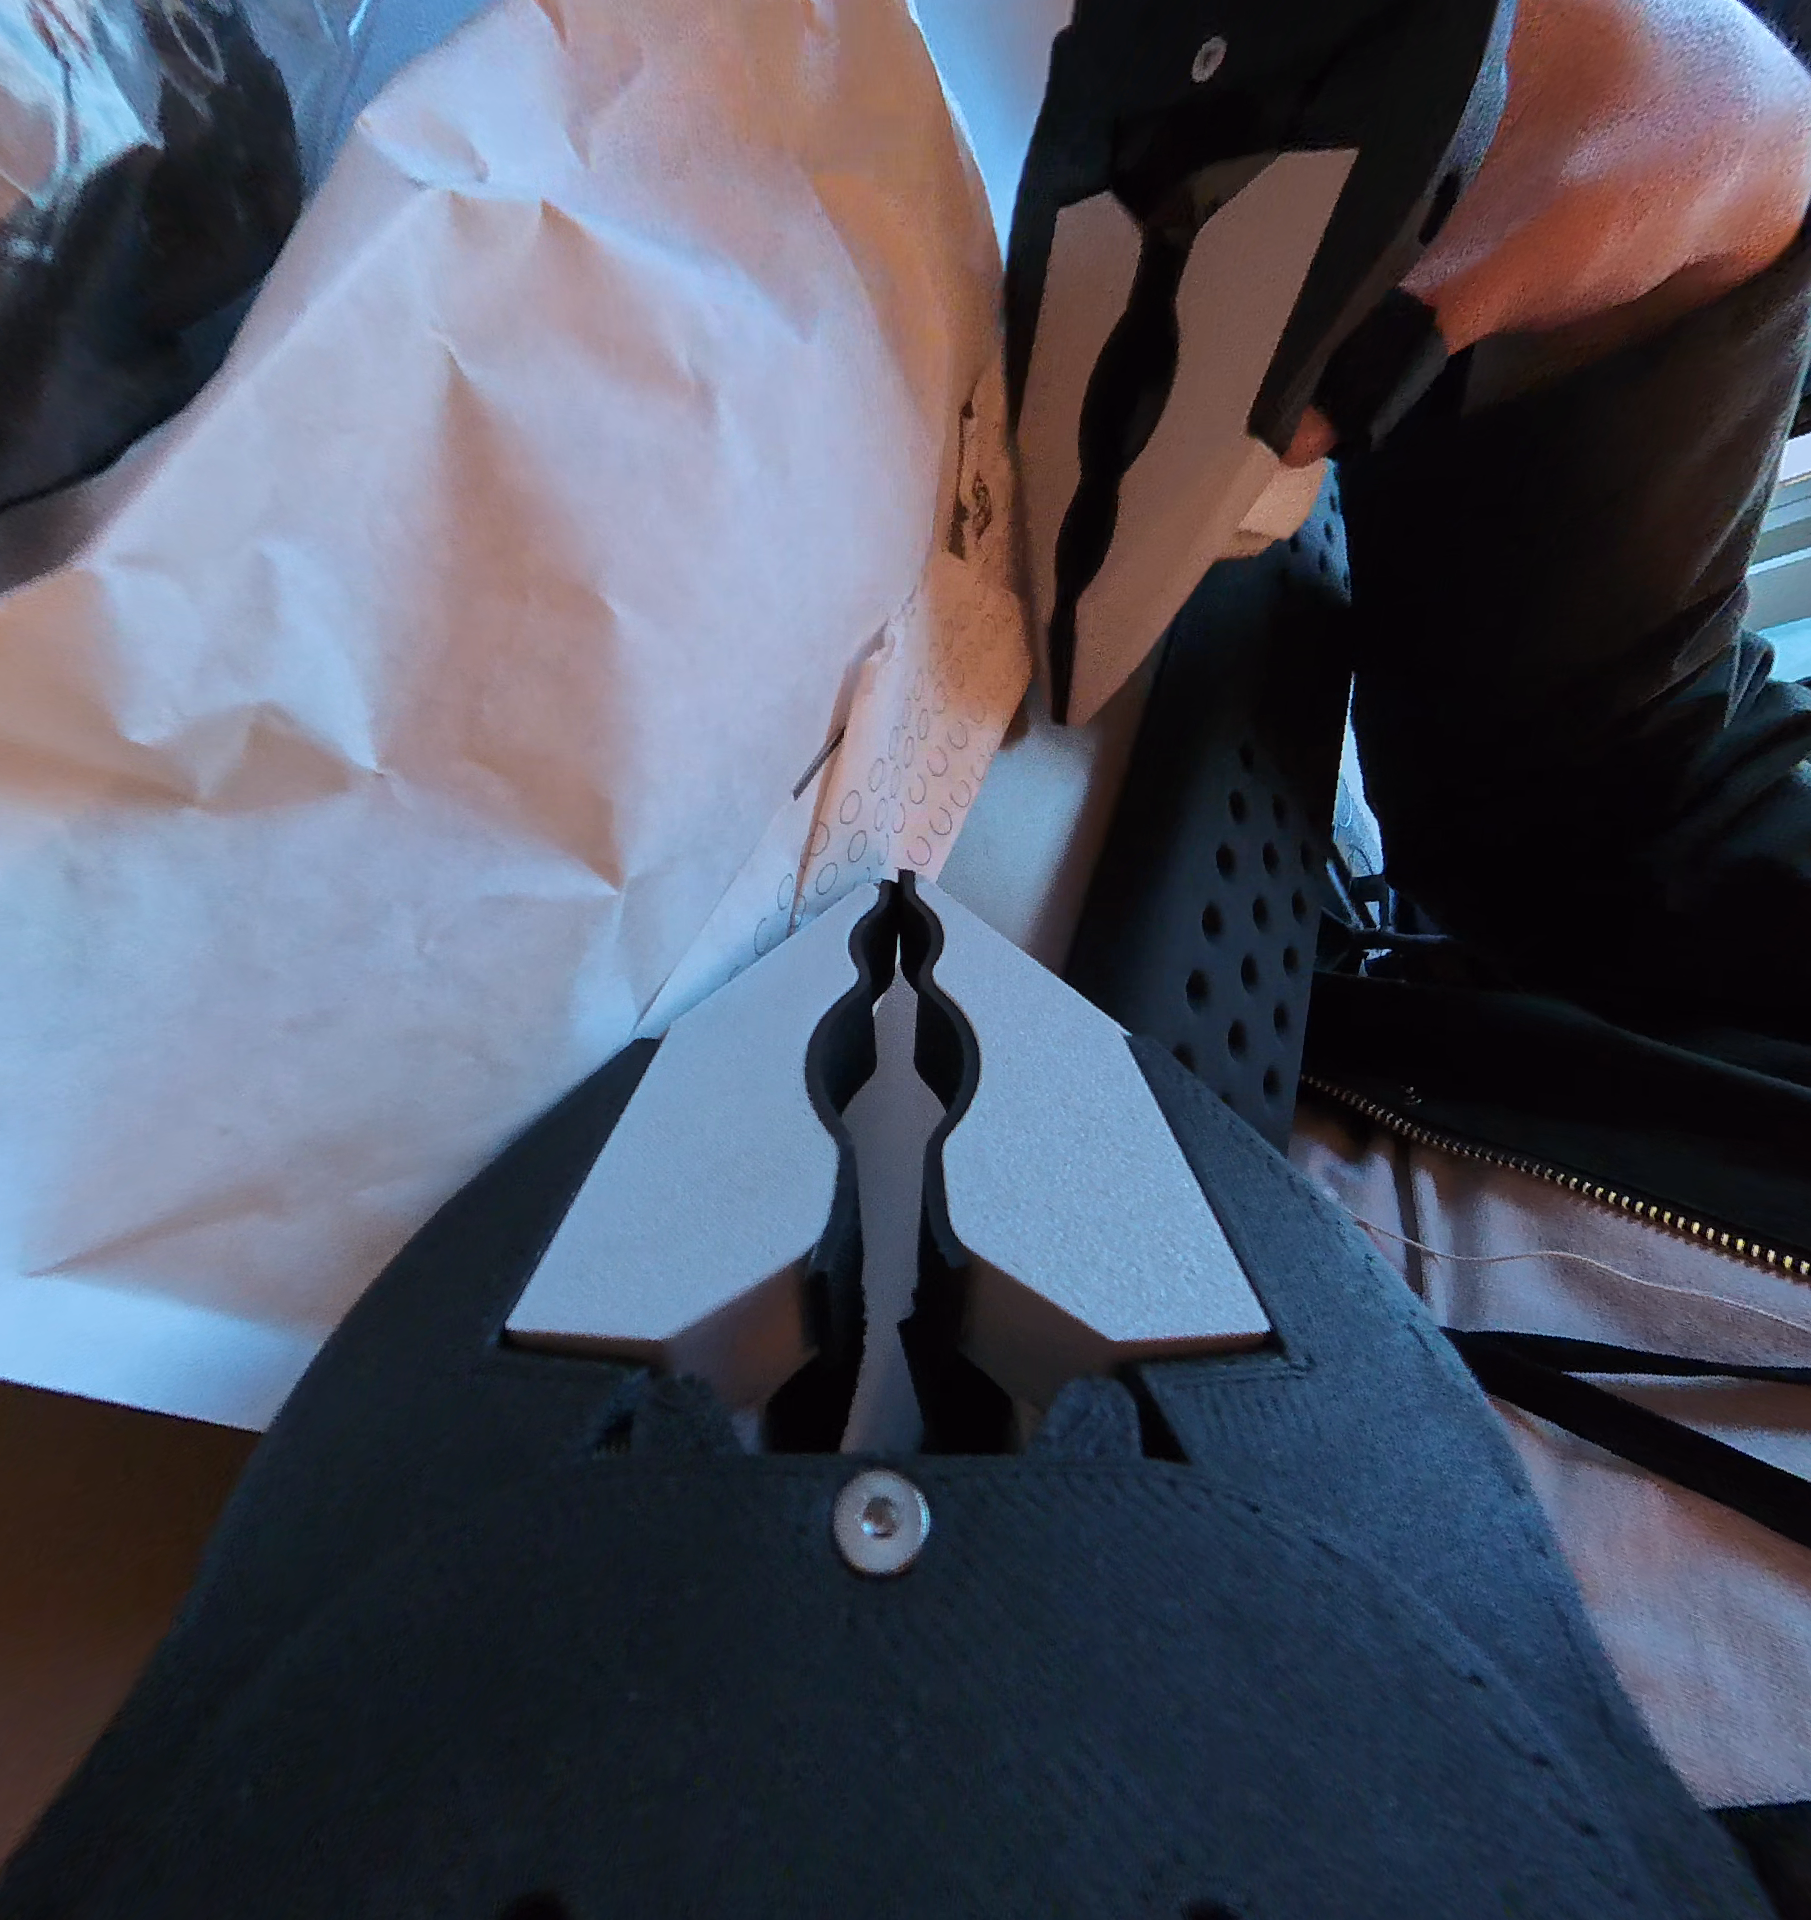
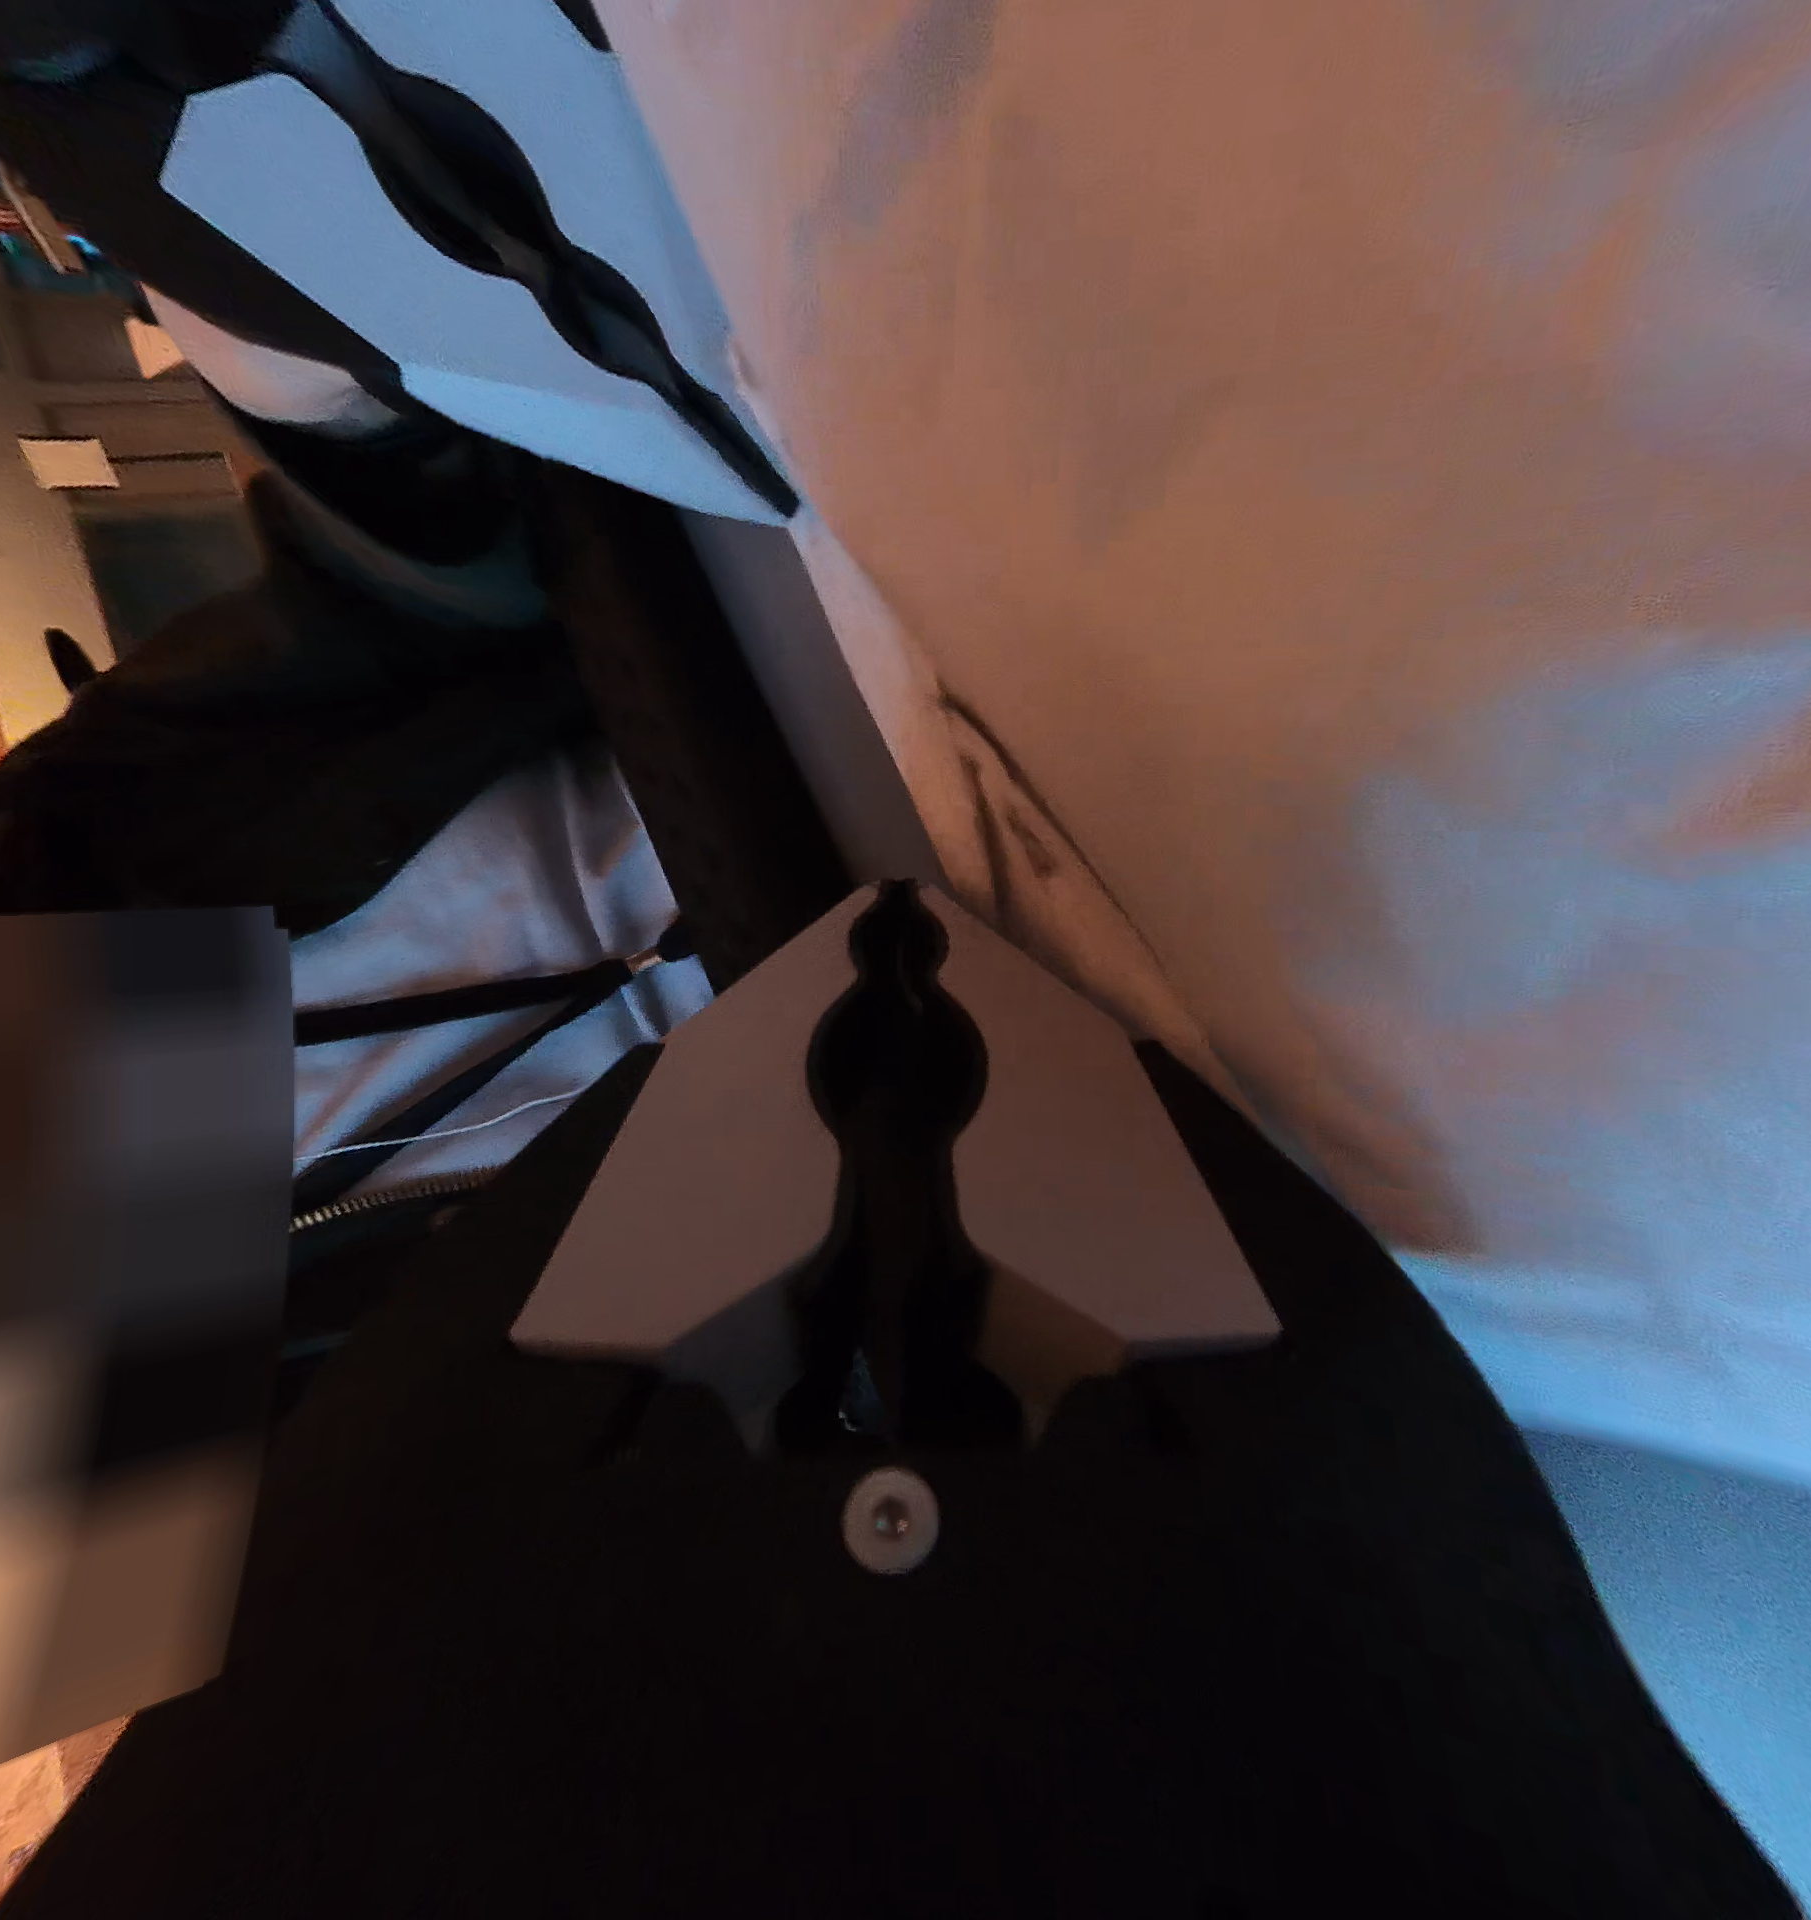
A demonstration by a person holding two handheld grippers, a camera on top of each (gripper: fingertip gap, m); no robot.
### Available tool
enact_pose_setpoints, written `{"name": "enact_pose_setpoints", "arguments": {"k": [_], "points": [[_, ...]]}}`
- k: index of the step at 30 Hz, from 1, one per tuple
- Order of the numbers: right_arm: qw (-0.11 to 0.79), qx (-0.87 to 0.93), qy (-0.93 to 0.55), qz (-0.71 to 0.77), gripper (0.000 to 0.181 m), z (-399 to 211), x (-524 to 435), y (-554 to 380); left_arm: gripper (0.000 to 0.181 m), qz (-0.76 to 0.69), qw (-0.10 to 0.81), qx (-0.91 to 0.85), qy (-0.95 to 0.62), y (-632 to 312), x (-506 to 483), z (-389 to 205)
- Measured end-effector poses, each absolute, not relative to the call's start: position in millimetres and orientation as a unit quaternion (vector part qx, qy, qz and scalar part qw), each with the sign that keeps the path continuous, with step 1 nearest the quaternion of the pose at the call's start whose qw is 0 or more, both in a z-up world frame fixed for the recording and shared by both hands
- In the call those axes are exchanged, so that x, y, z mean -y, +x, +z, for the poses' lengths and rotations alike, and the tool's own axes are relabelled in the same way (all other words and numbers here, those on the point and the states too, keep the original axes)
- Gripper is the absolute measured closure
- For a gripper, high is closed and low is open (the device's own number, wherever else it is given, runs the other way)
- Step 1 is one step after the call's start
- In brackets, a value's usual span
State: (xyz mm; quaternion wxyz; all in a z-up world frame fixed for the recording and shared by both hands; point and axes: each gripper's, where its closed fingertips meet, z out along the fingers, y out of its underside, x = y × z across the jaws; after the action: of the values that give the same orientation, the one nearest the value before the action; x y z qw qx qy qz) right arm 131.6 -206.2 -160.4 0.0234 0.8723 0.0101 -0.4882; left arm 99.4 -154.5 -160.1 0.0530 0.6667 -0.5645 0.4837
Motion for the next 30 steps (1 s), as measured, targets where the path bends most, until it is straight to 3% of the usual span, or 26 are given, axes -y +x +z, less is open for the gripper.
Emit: {"name": "enact_pose_setpoints", "arguments": {"k": [14, 21, 30], "points": [[0.054, 0.018, 0.874, -0.482, 0.181, -165, 179, 104, 0.181, 0.485, 0.051, 0.57, 0.662, 99, 155, -160], [-0.04, 0.061, 0.852, -0.519, 0.181, -158, 161, 104, 0.181, 0.488, 0.053, 0.566, 0.662, 99, 154, -160], [-0.059, 0.076, 0.864, -0.495, 0.181, -164, 168, 104, 0.181, 0.475, 0.037, 0.581, 0.66, 101, 157, -160]]}}
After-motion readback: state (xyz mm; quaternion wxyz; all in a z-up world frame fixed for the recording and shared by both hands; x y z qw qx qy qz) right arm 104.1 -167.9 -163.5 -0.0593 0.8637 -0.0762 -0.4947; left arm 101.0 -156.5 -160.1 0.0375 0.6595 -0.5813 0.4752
